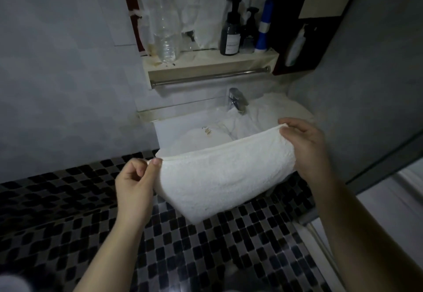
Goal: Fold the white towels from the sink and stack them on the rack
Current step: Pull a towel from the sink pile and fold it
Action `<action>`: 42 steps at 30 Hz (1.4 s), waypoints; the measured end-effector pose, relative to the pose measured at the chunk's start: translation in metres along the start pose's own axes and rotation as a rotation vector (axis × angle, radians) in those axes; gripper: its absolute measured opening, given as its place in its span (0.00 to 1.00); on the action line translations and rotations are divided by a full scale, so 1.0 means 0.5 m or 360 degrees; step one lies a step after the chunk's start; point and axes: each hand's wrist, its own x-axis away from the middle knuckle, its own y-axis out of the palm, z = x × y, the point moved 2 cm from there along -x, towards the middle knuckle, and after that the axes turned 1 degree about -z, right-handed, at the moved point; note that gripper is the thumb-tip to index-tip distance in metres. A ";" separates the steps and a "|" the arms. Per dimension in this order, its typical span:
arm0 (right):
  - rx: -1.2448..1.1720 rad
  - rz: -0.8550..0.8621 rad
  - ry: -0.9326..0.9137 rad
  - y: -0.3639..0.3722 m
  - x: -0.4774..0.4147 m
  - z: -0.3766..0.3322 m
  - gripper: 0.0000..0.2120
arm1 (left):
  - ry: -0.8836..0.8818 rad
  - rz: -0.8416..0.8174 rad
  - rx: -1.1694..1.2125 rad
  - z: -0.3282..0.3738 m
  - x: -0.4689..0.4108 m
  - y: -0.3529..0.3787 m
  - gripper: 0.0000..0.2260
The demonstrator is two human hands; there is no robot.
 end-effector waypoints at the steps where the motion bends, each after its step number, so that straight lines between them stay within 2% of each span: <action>1: 0.0035 0.0024 0.0009 0.010 -0.012 0.012 0.08 | -0.0022 0.0000 -0.0048 -0.016 -0.004 -0.002 0.21; 7: 0.0187 0.0013 0.0014 0.080 -0.109 0.061 0.09 | -0.0197 0.0179 -0.0197 -0.067 -0.057 0.012 0.20; 13: 0.0090 -0.0086 -0.0012 0.172 -0.260 0.106 0.10 | -0.0289 0.0418 -0.0215 -0.107 -0.160 0.040 0.17; 19: 0.0292 -0.0302 0.0127 0.280 -0.422 0.245 0.09 | -0.0554 0.0744 -0.0315 -0.217 -0.285 0.066 0.14; 22: 0.0415 -0.0367 0.0184 0.324 -0.494 0.319 0.10 | -0.0707 0.0889 -0.0383 -0.276 -0.345 0.065 0.06; 24: 0.0459 -0.0412 0.0191 0.358 -0.541 0.357 0.10 | -0.0765 0.0975 -0.0475 -0.306 -0.394 0.053 0.07; 29: 0.0692 -0.0540 0.0110 0.443 -0.622 0.438 0.12 | -0.0902 0.0996 -0.0742 -0.387 -0.472 0.024 0.13; 31: 0.0892 -0.0669 0.0190 0.464 -0.629 0.481 0.13 | -0.1118 0.0906 -0.0836 -0.433 -0.460 0.019 0.14; 34: 0.1344 -0.0883 0.0404 0.465 -0.633 0.534 0.14 | -0.1420 0.0694 -0.0767 -0.484 -0.416 0.023 0.17; 39: 0.1633 -0.0955 0.0557 0.466 -0.644 0.546 0.19 | -0.1408 0.0728 -0.0812 -0.498 -0.415 0.019 0.17; 42: 0.1782 -0.1207 0.0599 0.495 -0.642 0.545 0.21 | -0.1445 0.0742 -0.0726 -0.505 -0.425 0.033 0.11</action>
